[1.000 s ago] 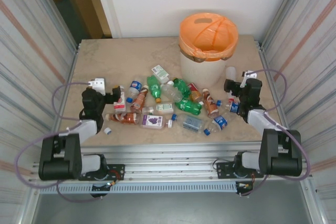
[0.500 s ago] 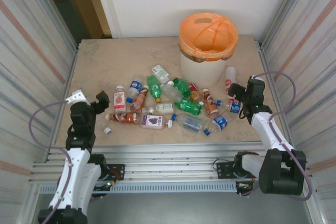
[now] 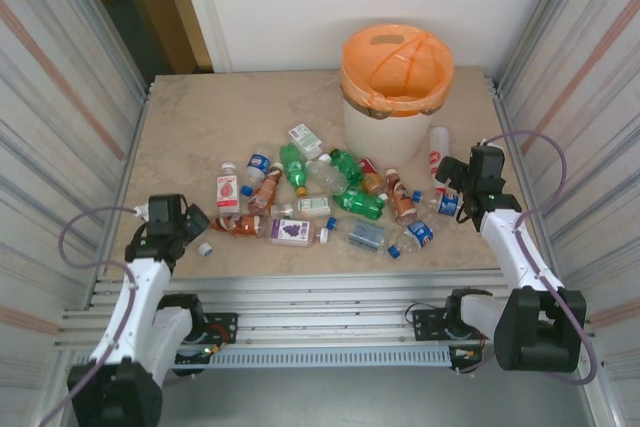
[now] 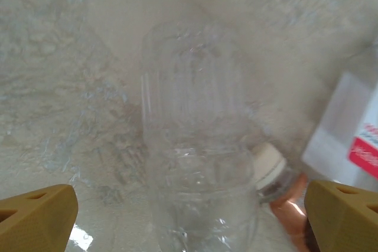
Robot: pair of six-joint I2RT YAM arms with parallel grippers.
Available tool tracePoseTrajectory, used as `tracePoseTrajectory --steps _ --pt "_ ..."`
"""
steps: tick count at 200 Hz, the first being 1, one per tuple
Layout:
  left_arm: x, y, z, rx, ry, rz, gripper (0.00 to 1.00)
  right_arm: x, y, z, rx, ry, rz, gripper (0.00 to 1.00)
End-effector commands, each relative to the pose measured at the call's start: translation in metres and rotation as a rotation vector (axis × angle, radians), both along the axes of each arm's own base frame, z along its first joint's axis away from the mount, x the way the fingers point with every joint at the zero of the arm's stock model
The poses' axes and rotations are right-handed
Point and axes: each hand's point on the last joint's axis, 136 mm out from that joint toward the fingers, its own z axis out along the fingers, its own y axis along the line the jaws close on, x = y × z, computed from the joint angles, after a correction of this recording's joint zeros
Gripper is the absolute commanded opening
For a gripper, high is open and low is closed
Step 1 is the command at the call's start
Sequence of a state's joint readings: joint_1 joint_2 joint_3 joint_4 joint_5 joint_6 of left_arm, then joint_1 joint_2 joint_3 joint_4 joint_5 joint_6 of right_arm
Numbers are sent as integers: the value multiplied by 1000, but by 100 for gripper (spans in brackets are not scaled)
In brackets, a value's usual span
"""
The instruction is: Put the plastic bottles in the bin
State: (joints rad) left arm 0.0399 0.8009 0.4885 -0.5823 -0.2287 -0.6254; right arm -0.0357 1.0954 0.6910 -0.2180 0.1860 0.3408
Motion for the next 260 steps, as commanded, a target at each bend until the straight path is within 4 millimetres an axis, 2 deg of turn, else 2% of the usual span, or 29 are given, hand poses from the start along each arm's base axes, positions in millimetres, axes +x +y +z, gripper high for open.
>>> tracePoseTrajectory --steps 1,39,68,113,174,192,197,222,260 --pt "11 3 2 2 20 2 99 -5 -1 15 -10 -22 -23 99" --pt "23 8 -11 -7 51 10 99 -9 1 22 -22 -41 -17 99" --pt "30 12 -22 -101 25 31 96 -10 3 28 -27 -54 -8 99" --pt "34 17 -32 -151 34 75 86 -11 8 30 -35 -57 3 99" --pt "31 17 -54 -225 67 148 86 -9 15 39 -44 -62 27 99" --pt "30 17 -61 -245 93 158 82 -9 18 41 -47 -62 38 99" --pt "30 16 -63 -249 102 159 82 -11 19 50 -48 -90 40 99" --pt "30 16 -66 -259 110 167 75 -12 22 57 -58 -99 53 99" --pt "33 16 -53 -260 65 168 61 -15 37 72 -63 -122 113 99"
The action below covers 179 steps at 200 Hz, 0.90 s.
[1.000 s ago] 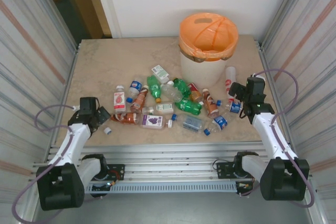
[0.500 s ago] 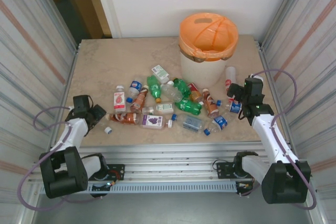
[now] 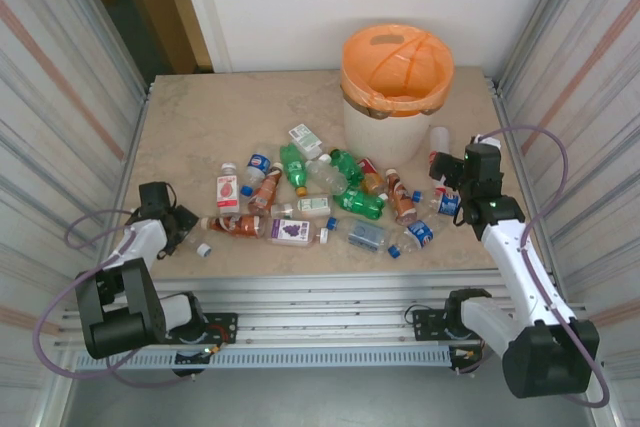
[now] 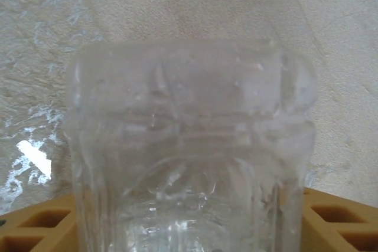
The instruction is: Put the plastic bottles in the bin
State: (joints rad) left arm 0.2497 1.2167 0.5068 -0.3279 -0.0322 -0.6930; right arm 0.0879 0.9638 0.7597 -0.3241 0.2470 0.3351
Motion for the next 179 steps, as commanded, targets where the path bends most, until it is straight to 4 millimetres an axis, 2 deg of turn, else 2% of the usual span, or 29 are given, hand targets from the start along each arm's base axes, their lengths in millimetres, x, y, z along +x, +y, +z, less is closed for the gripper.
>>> tracePoseTrajectory --steps 1,28,53,87,124,161,179 --pt "3 -6 6 -35 -44 5 61 -5 8 21 -24 -29 36 99" --pt "6 -8 29 -35 -115 -2 54 -10 32 35 -27 -53 122 99" --pt "12 -14 59 -45 -212 -28 50 -14 55 48 -25 -72 199 99" --pt "20 -33 99 -108 -379 -89 45 -17 96 65 1 -95 332 99" --pt "27 -61 142 -178 -534 -166 40 -20 157 77 32 -110 510 99" --pt "38 -102 184 -188 -648 -284 37 -22 227 83 87 -100 689 99" --pt "47 -122 206 -203 -714 -336 36 -28 264 87 175 -96 793 99"
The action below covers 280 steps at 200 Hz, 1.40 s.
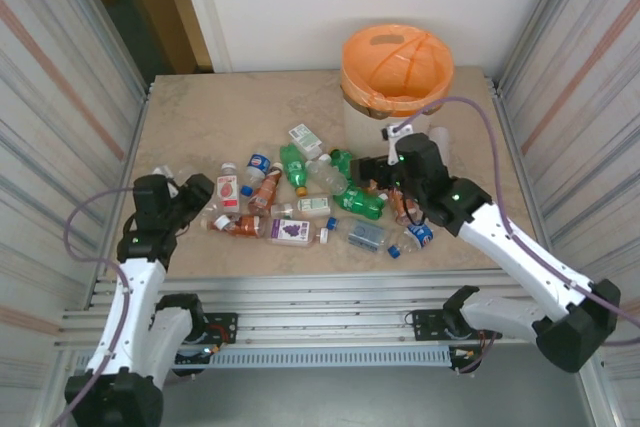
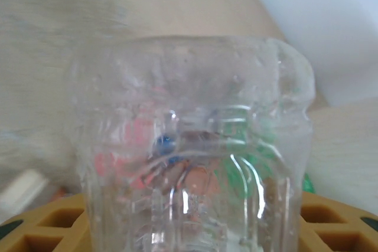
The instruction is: Put the plastic bottles in the bin
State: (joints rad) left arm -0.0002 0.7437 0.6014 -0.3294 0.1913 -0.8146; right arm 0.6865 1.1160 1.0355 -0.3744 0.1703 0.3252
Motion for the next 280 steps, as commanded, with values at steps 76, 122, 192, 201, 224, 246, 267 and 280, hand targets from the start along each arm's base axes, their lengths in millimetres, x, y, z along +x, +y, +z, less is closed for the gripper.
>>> tracePoseTrajectory --steps 76,122,192,201,224,246,267,280 --pt "55 -99 96 -101 -268 -270 37 -49 150 38 390 161 567 99" --pt "61 -122 116 -157 -314 -330 37 -67 189 28 437 237 730 99" --pt "53 -137 122 -195 -317 -376 37 -58 222 11 415 252 767 73" --pt "52 -137 122 -197 -315 -378 37 -55 224 10 414 253 761 70" --pt "51 -139 121 -206 -312 -380 37 -49 227 4 405 254 744 62" --pt "51 -141 118 -212 -306 -384 38 -45 229 1 402 258 735 54" --pt "51 -144 116 -217 -298 -388 38 -43 228 -1 402 257 722 44" --pt "51 -144 114 -219 -293 -388 38 -42 227 -2 401 258 713 34"
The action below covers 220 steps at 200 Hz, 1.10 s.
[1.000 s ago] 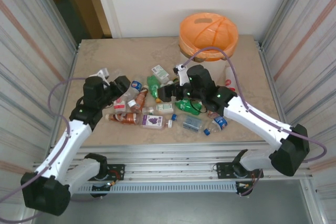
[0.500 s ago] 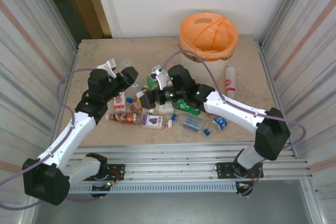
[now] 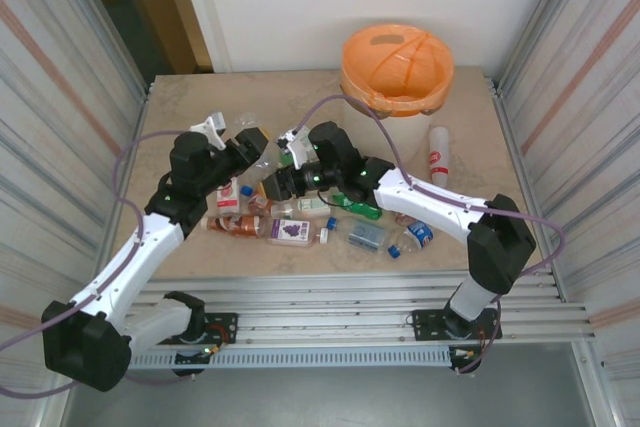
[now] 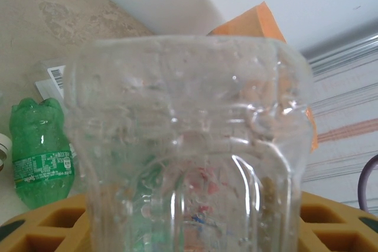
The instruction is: Put the plastic bottles in the bin
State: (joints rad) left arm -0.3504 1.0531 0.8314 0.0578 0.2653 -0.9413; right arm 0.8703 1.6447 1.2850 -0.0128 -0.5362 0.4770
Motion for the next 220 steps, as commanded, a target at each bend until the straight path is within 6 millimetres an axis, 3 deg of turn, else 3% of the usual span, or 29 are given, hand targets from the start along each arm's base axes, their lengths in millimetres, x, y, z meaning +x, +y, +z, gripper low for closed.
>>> tracePoseTrajectory --steps 1,24,41,57,98,135,164,220 --pt "-2 -6 14 -33 -37 -21 38 9 3 16 35 -24 -26 33" --pt "-1 -8 11 -29 -30 -28 48 14 -1 16 32 -24 -55 10" --pt "-2 -8 11 -26 -33 -31 75 18 -6 17 34 -22 -80 0" --pt "-5 -6 16 -12 -51 -30 98 23 -13 17 29 -15 -109 0" --pt "-17 14 45 82 -140 29 99 37 -44 21 7 0 -206 0" --pt "-32 37 54 166 -186 113 99 46 -78 36 -47 -40 -283 0" --pt "-45 58 51 230 -210 186 99 53 -111 66 -104 -123 -361 0" --pt "-57 86 36 321 -213 289 99 75 -198 139 -111 -234 -596 0"
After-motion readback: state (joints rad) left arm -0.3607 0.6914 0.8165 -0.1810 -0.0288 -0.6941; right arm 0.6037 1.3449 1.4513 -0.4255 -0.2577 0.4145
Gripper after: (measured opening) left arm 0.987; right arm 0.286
